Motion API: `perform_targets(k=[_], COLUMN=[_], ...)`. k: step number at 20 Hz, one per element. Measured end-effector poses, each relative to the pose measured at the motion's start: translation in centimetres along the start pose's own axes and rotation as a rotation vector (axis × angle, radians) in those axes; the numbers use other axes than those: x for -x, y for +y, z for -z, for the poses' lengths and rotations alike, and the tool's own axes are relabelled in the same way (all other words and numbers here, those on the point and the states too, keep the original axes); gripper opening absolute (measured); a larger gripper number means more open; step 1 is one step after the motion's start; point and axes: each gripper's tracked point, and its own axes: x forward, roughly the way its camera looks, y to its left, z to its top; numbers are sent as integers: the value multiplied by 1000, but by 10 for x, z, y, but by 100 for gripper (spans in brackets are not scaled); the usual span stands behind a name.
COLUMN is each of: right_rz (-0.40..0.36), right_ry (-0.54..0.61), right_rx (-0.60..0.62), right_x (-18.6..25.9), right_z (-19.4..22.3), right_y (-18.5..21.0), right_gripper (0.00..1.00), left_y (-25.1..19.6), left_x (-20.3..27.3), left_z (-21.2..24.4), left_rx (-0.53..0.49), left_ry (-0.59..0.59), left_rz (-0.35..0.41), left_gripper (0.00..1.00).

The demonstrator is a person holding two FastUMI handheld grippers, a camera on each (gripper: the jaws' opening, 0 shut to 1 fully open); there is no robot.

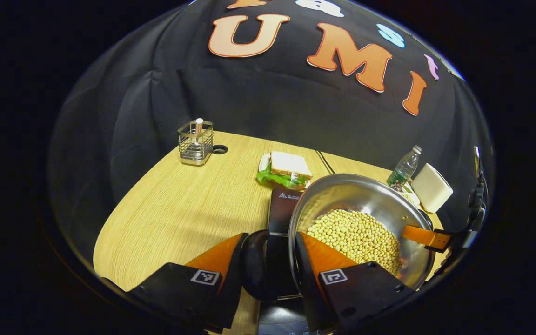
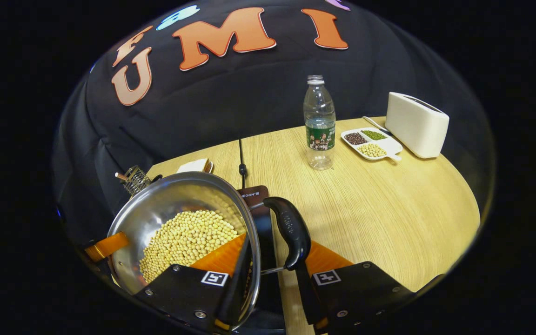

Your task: First push the handle of the pot to place it horizontally, then grasp the pot with both hands and set it on the induction cooktop.

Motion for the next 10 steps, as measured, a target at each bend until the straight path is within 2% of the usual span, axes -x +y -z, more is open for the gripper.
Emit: perform_targets(k=[1, 2, 3, 4, 5, 6, 7, 10], right_rz=[-3, -4, -3, -7, -13, -31, -50, -43], right_ry=[-5, -11, -22, -35, -51, -67, -90, -178], right_rx=[1, 9, 23, 41, 50, 52, 56, 95], right_x=[1, 4, 7, 11, 17, 26, 35, 65], right_z=[-1, -4, -6, -11, -18, -25, -34, -70], right_y=[0, 1, 0, 0, -1, 1, 3, -5], right_gripper=[53, 54, 60, 65, 75, 81, 90, 94], left_y=[-1, 0, 1, 5, 9, 11, 13, -1], left_x=[1, 1, 4, 9, 15, 24, 35, 68], left_z=[-1, -6, -15, -25, -35, -47, -59, -97], left_rx=[-8, -21, -33, -49, -68, -89, -109, -128], left_ry=[0, -18, -38, -64, -95, -129, -172, -271], left_rz=[-10, -22, -42, -69, -100, -126, -145, -134], left_gripper=[63, 72, 73, 80, 84, 94, 96, 98])
